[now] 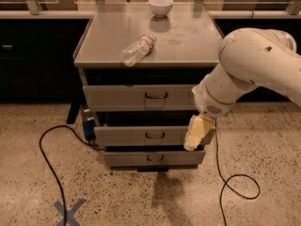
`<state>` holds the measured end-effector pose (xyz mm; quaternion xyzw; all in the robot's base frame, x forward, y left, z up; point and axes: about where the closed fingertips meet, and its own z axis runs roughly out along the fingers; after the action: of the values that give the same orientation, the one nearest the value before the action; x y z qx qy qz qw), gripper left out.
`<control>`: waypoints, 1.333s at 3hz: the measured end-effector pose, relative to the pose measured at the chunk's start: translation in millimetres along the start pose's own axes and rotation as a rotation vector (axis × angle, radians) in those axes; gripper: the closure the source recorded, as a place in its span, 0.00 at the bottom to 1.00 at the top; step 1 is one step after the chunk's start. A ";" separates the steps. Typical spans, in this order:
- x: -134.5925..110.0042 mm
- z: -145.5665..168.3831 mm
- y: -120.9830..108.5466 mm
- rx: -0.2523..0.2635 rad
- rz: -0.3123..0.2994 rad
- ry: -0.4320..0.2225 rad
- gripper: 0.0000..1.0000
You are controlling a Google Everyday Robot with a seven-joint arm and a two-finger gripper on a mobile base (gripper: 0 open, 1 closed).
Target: Open top drawer
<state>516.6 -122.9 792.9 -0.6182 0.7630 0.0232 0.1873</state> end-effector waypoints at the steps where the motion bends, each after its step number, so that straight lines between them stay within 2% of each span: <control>1: 0.0 0.0 0.0 0.000 0.000 0.000 0.00; 2: -10.7 5.0 -9.6 0.063 -0.071 0.015 0.00; 3: -29.4 8.2 -41.4 0.188 -0.109 -0.024 0.00; 4: -45.1 17.3 -76.3 0.260 -0.095 -0.080 0.00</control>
Offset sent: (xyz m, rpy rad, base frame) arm 0.0334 0.0237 0.0022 -0.1112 -0.1952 0.1108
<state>601.1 -94.0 806.1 -0.6227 0.7215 -0.0601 0.2969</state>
